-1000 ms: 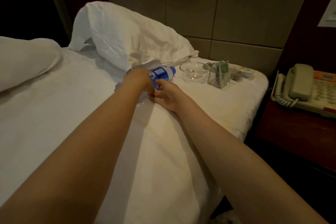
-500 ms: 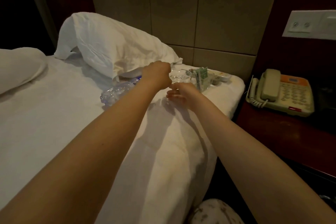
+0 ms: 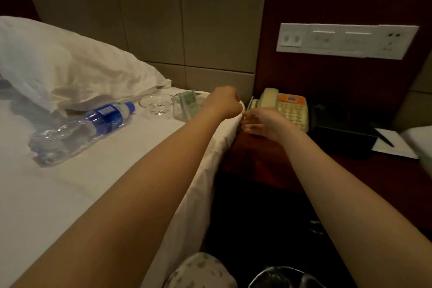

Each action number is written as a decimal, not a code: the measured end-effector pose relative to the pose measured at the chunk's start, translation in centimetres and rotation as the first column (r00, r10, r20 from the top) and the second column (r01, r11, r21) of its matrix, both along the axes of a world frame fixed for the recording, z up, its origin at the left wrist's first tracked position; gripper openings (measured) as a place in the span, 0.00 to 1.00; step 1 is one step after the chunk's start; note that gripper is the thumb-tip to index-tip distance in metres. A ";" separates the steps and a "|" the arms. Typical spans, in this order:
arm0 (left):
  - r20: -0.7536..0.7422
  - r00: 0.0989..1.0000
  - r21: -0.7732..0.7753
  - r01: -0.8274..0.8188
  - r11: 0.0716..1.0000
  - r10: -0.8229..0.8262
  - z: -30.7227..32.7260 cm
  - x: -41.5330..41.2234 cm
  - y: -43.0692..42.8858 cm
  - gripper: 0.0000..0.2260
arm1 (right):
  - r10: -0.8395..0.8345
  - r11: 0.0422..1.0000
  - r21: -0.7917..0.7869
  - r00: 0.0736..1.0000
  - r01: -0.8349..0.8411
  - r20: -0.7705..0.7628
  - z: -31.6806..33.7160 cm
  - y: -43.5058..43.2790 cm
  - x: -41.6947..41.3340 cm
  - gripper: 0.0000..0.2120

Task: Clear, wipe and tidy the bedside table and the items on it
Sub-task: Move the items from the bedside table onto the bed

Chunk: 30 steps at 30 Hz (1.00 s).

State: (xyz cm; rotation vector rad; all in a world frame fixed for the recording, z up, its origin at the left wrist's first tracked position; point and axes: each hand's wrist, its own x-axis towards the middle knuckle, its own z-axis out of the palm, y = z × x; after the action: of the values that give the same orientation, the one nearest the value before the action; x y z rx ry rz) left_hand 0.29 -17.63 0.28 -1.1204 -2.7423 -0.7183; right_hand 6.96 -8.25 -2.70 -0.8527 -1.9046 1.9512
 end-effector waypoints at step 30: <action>0.124 0.987 -0.352 -0.054 0.934 0.104 -6.8 -6.7 13.6 0.11 | -0.262 0.870 0.490 0.898 0.060 0.354 0.5 12.7 -0.3 0.11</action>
State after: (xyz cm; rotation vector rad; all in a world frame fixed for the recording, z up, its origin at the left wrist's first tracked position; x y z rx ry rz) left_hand -6.41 -3.98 -6.48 -1.0398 -3.1026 -0.3177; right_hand 6.69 4.48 -2.20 -1.2902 -2.3028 1.1814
